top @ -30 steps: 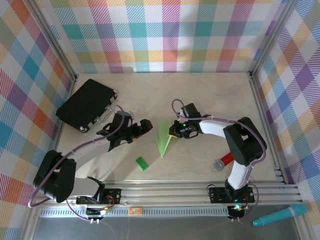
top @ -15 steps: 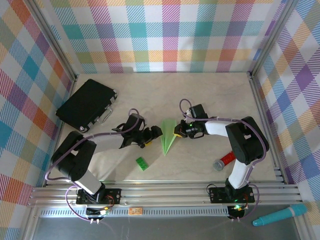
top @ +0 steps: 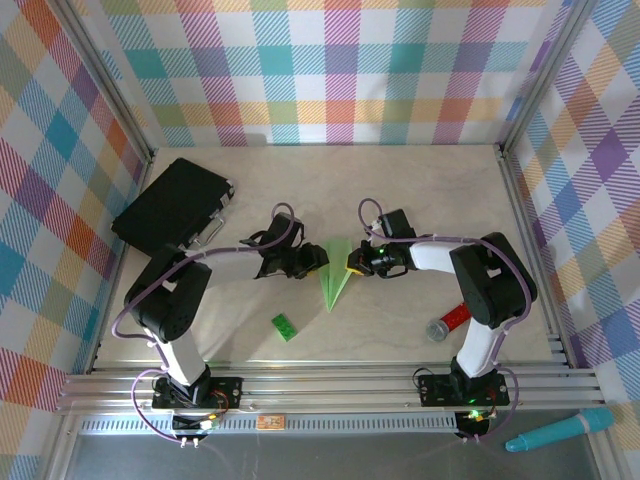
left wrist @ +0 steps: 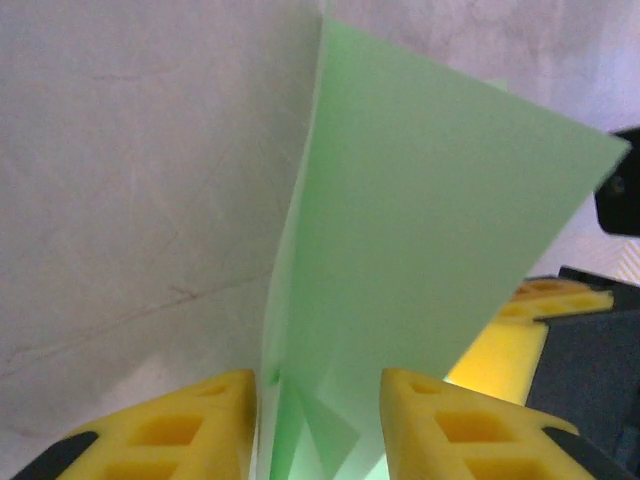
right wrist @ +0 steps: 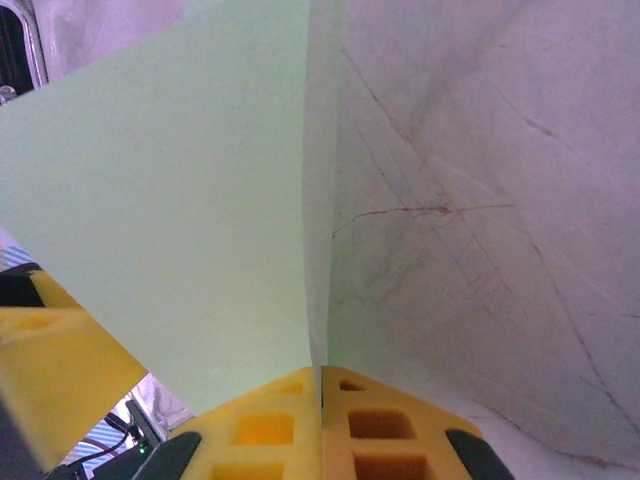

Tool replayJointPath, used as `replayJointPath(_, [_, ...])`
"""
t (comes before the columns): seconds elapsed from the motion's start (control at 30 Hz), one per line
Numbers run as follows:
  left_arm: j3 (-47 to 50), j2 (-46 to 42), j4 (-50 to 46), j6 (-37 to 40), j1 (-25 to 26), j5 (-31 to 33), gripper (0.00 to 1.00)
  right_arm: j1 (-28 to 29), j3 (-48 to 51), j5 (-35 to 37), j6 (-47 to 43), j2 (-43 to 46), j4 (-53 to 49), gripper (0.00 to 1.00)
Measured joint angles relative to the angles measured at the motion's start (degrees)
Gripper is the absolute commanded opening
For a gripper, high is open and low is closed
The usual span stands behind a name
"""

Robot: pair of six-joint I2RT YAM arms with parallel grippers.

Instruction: Fold a paper plane with a square sheet of paper (pick it up from the middle)

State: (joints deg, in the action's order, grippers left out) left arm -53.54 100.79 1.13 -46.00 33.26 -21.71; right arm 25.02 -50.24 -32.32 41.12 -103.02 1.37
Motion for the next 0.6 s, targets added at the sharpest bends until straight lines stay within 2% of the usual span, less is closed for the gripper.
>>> replayJointPath(0.33, [-1.92, 1.7, -3.17, 3.32, -0.39, 1.25, 0.06, -0.68, 0.0, -0.39, 0.02, -0.79, 0.42, 0.03])
replayJointPath(0.6, [-1.55, 0.13, -4.09, 4.07, -1.03, 4.24, 0.02, -1.73, 0.0, -0.57, 0.0, 0.48, 0.81, 0.03])
